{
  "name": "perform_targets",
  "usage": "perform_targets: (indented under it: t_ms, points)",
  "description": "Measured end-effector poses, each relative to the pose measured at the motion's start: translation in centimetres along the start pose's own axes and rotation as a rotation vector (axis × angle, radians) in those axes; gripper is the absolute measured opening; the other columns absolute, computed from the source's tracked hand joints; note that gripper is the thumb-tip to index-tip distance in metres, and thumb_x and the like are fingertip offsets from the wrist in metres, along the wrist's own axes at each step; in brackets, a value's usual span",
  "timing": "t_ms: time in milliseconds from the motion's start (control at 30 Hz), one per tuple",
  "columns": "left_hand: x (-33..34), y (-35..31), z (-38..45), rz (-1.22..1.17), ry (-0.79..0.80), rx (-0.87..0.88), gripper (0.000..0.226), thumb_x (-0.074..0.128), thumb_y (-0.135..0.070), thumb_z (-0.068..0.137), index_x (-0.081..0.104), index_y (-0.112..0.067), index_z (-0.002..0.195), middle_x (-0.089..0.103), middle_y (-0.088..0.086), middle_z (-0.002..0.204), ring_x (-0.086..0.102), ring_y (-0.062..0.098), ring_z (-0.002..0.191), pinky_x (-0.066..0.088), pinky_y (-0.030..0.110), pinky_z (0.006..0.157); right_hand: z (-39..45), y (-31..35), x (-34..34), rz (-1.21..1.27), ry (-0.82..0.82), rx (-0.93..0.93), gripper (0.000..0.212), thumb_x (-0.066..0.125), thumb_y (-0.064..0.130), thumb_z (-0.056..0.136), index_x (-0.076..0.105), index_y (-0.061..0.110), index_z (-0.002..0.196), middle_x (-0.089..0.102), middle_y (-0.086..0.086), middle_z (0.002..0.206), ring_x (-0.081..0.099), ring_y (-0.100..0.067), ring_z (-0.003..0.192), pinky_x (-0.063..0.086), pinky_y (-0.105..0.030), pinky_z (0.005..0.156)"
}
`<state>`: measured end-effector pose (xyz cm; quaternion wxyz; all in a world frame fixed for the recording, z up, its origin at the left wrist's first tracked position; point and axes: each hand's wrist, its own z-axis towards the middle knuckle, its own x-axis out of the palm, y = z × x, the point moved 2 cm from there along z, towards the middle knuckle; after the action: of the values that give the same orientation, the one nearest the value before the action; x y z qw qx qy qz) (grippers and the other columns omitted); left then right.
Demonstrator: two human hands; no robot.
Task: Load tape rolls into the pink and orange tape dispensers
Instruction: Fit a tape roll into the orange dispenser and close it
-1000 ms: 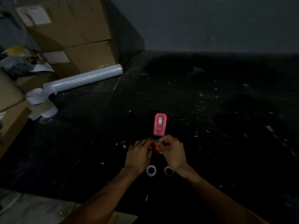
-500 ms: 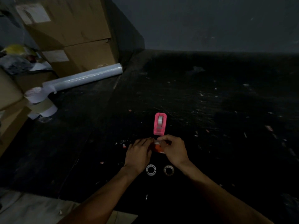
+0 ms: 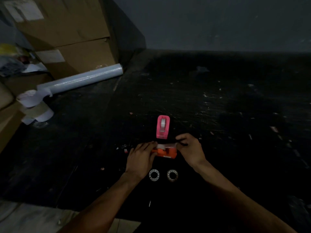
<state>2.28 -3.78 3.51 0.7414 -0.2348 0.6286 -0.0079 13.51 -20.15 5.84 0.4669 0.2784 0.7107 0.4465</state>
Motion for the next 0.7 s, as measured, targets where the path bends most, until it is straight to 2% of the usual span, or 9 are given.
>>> perform_targets:
  t_ms: [133, 233, 333, 467, 700]
  points:
    - [0.2, 0.1, -0.1, 0.000, -0.021, 0.012, 0.039, 0.057, -0.033, 0.091, 0.054, -0.031, 0.130, 0.059, -0.012, 0.134, 0.054, 0.014, 0.121, 0.044, 0.037, 0.093, 0.4, -1.5, -0.9, 0.017, -0.019, 0.085, 0.022, 0.069, 0.008, 0.081, 0.061, 0.027, 0.086, 0.064, 0.000, 0.085, 0.064, -0.020, 0.083, 0.052, -0.031, 0.074]
    - [0.4, 0.3, -0.1, -0.005, -0.029, 0.021, 0.039, 0.059, -0.033, 0.090, 0.055, -0.030, 0.129, 0.060, -0.011, 0.133, 0.056, 0.015, 0.119, 0.045, 0.038, 0.091, 0.3, -2.2, -1.1, 0.035, -0.035, 0.127, 0.020, 0.072, 0.009, 0.079, 0.062, 0.023, 0.090, 0.062, 0.002, 0.083, 0.063, -0.018, 0.079, 0.052, -0.035, 0.075]
    - [0.4, 0.4, -0.1, -0.001, -0.036, 0.028, 0.039, 0.059, -0.034, 0.090, 0.055, -0.031, 0.128, 0.060, -0.012, 0.133, 0.056, 0.014, 0.118, 0.047, 0.038, 0.091, 0.3, -2.8, -0.7, 0.041, -0.036, 0.139, 0.021, 0.074, 0.008, 0.078, 0.062, 0.020, 0.090, 0.064, -0.001, 0.083, 0.062, -0.017, 0.078, 0.049, -0.030, 0.072]
    - [0.4, 0.4, 0.0, 0.009, -0.040, 0.040, 0.038, 0.060, -0.033, 0.090, 0.056, -0.031, 0.127, 0.061, -0.012, 0.132, 0.057, 0.014, 0.117, 0.046, 0.038, 0.090, 0.5, -3.4, 0.1, 0.014, -0.019, 0.152, 0.022, 0.073, 0.007, 0.078, 0.060, 0.019, 0.090, 0.064, -0.004, 0.088, 0.061, -0.017, 0.083, 0.045, -0.027, 0.074]
    - [0.4, 0.5, 0.1, 0.002, -0.044, 0.052, 0.037, 0.061, -0.032, 0.090, 0.058, -0.031, 0.126, 0.061, -0.012, 0.131, 0.057, 0.013, 0.116, 0.044, 0.037, 0.089, 0.7, -3.8, 0.8, -0.011, -0.029, 0.148, 0.022, 0.074, 0.008, 0.077, 0.060, 0.016, 0.092, 0.060, 0.002, 0.081, 0.059, -0.014, 0.078, 0.043, -0.023, 0.065]
